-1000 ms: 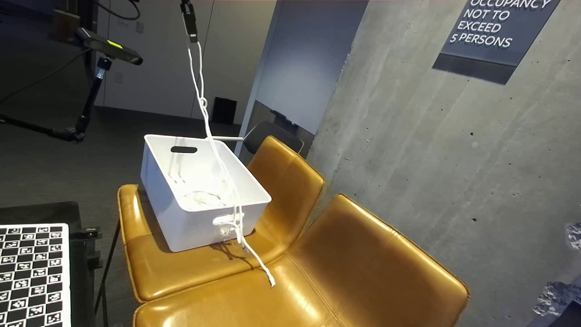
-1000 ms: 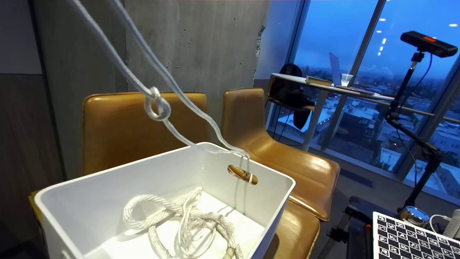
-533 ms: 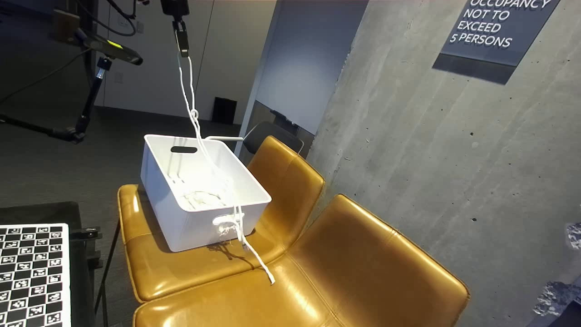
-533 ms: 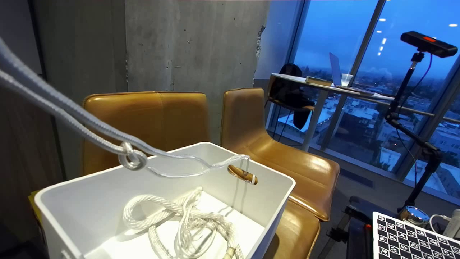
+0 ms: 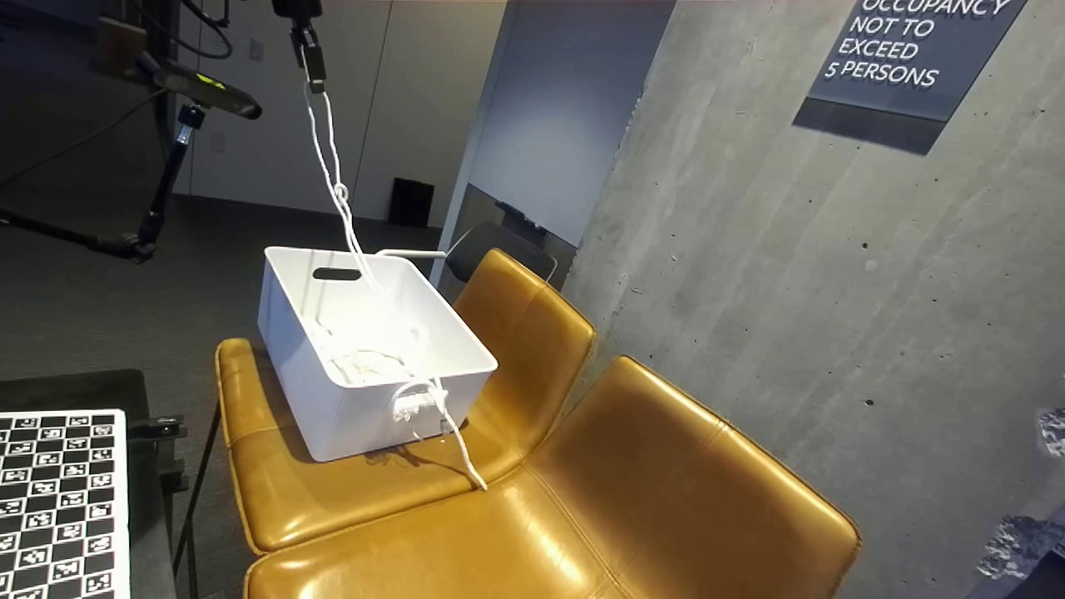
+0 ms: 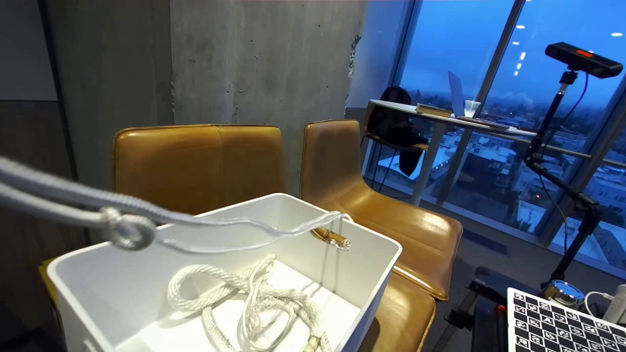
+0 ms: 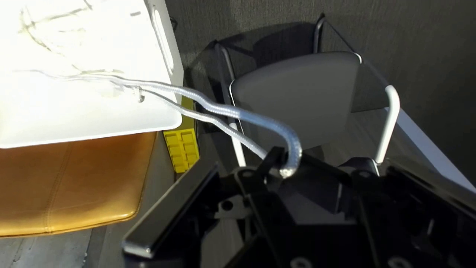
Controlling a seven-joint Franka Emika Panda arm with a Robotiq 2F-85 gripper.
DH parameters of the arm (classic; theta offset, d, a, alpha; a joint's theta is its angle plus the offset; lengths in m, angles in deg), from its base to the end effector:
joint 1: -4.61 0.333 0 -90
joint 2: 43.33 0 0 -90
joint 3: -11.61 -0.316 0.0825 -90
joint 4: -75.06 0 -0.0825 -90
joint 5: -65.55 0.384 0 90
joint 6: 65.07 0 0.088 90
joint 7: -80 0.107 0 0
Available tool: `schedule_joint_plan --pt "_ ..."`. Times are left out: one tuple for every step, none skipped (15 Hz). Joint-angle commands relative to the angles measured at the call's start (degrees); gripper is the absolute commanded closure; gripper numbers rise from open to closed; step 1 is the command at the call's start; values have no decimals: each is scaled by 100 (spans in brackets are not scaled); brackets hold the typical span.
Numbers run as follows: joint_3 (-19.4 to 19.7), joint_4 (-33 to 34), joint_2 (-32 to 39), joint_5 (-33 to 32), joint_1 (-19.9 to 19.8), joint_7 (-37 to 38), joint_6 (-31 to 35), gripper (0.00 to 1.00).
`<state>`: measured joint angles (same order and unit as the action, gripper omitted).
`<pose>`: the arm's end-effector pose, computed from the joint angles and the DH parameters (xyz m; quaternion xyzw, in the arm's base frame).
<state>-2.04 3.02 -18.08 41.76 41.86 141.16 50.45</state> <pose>0.4987 0.5159 0.5519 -0.9741 0.0490 -0.2153 0.0495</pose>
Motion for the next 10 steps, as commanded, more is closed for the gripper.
schedule_joint_plan --pt "17 405 241 -196 272 -92 -227 97" --pt "24 378 261 -226 333 -90 -208 97" --pt "31 324 268 -252 362 -96 -179 97" --pt "40 296 289 -268 378 -107 -166 97" --pt "52 271 309 -279 373 -124 -156 97" --pt "62 262 337 -288 361 -140 -147 97" --pt "69 234 352 -286 333 -159 -124 97" --pt "84 242 384 -282 311 -179 -129 97" --pt "99 228 397 -274 291 -197 -120 97" --pt "119 228 418 -271 274 -217 -123 97"
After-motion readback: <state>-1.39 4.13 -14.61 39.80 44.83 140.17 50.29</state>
